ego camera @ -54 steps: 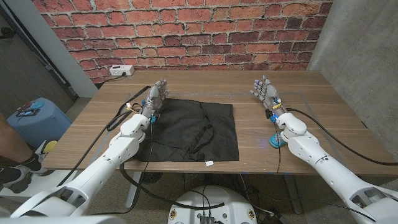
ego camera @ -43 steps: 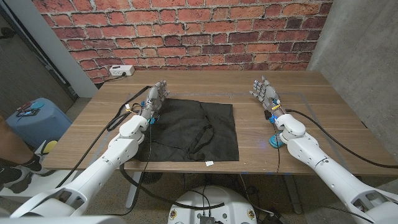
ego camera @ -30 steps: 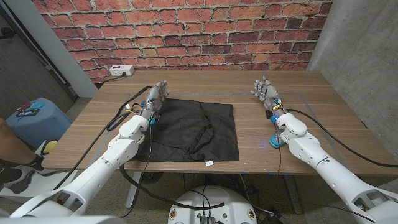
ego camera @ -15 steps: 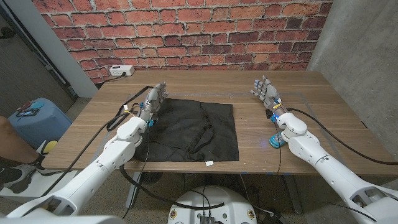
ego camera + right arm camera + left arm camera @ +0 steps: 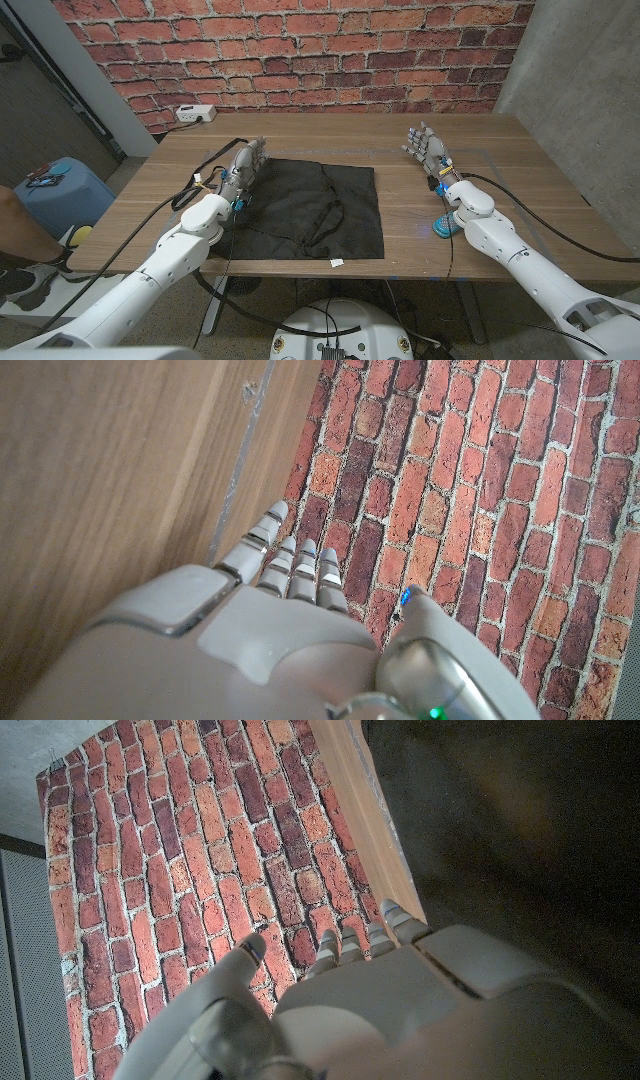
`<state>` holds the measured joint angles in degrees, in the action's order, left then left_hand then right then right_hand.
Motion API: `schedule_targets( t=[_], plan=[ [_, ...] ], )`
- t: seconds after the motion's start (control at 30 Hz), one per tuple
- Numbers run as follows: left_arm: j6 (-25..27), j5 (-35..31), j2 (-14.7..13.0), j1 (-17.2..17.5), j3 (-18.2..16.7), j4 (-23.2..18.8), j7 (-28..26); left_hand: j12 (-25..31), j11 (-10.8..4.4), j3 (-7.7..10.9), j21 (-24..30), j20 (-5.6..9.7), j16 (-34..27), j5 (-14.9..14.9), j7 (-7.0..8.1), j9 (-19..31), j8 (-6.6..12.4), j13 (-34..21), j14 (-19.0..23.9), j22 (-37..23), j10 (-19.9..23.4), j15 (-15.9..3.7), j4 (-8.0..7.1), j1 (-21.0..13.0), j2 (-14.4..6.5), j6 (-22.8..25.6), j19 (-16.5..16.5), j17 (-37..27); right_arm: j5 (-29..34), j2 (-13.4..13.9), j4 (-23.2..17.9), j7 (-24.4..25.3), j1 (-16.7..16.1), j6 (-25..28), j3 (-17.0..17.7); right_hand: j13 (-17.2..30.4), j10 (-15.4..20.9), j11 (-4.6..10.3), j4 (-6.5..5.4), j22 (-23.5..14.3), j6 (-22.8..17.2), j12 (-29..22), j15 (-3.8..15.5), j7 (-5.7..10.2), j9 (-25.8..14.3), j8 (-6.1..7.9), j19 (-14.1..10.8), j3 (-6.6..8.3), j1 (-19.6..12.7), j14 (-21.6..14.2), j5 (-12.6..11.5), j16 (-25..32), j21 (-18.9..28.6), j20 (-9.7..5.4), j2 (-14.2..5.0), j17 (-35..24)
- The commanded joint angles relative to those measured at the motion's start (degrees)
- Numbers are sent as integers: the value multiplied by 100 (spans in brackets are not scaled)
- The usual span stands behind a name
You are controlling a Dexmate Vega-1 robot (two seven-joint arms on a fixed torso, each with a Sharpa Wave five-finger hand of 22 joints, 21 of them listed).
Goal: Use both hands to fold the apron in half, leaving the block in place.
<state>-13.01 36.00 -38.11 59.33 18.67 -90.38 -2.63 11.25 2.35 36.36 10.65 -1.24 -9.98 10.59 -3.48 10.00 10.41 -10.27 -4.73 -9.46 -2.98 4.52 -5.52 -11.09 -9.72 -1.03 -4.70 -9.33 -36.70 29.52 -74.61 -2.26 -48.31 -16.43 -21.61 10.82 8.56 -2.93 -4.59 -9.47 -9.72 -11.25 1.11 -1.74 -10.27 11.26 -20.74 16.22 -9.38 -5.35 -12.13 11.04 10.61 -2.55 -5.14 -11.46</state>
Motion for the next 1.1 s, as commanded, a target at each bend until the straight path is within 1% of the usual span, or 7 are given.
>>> schedule_targets(
  t=[0.03, 0.23, 0.27, 0.43, 0.57, 0.87, 1.1],
  plan=[
    [194, -88, -533, 389, -194, -547, 32, 7, 34, 11, -2, -26, 12, -6, -25, 13, 1, -22, -64, -27, -62, 37, 53, -106, -3, -30, 31, -18, 32, 38, -47, -31, -11, 19, -48, 21, 44, 8, 39, -20, -56, -13, 2, 9, -31, -1, -39, 17, -65, -37, -43, 28, 24, -69, -7, 6],
    [229, -149, -813, 522, -341, -729, 81, 4, 27, 26, -2, -27, 14, -12, -21, 13, -3, -22, -76, -27, -69, 45, 82, -132, -8, -43, 40, -18, 51, 2, 11, -32, 63, 45, -77, 21, 49, 12, 51, -20, -54, -13, -4, 6, -31, -4, -39, 22, -74, -43, -43, 29, 25, -65, -7, 9],
    [253, -167, -913, 551, -374, -782, 127, 5, 26, 29, -2, -33, 14, -13, -23, 13, -3, -22, -79, -27, -68, 47, 86, -136, -9, -44, 42, -18, 52, -14, 45, -44, 95, 47, -84, 21, 47, 10, 53, -20, -55, -12, -4, 11, -31, -3, -41, 23, -75, -42, -43, 29, 25, -67, -7, 9],
    [302, -200, -1064, 643, -460, -903, 139, 3, 32, 41, 0, -29, 13, -18, -26, 14, -1, -22, -86, -28, -74, 48, 113, -159, -11, -44, 48, -18, 53, -32, 115, -74, 150, 51, -95, 21, 49, 16, 64, -20, -55, -12, -2, 12, -31, -5, -40, 28, -85, -40, -43, 27, 25, -66, -7, 11],
    [347, -275, -1200, 792, -547, -1065, 64, 3, 22, 48, 1, -31, 11, -22, -23, 14, -2, -22, -87, -28, -75, 46, 129, -173, -12, -47, 49, -18, 52, -64, 213, -117, 213, 41, -110, 21, 53, 9, 71, -20, -60, -13, 0, 6, -31, -4, -41, 32, -91, -39, -43, 26, 26, -68, -8, 13],
    [457, -612, -1488, 1220, -741, -1493, -258, 5, 14, 64, 5, -35, 7, -28, -15, 15, 0, -22, -86, -29, -73, 42, 162, -204, -18, -50, 52, -18, 52, -83, 356, -223, 286, 21, -137, 21, 56, 19, 88, -20, -59, -12, -1, 11, -32, -7, -44, 41, -105, -40, -42, 26, 27, -69, -11, 16],
    [551, -892, -1681, 1676, -973, -1890, -554, 2, -4, 78, 7, -35, 5, -32, -11, 16, -2, -23, -90, -30, -84, 28, 188, -230, -28, -61, 59, -19, 49, -67, 437, -311, 314, 3, -145, 22, 58, 6, 99, -20, -64, -11, -1, 10, -32, -7, -48, 48, -114, -42, -41, 26, 28, -70, -14, 17]
  ],
)
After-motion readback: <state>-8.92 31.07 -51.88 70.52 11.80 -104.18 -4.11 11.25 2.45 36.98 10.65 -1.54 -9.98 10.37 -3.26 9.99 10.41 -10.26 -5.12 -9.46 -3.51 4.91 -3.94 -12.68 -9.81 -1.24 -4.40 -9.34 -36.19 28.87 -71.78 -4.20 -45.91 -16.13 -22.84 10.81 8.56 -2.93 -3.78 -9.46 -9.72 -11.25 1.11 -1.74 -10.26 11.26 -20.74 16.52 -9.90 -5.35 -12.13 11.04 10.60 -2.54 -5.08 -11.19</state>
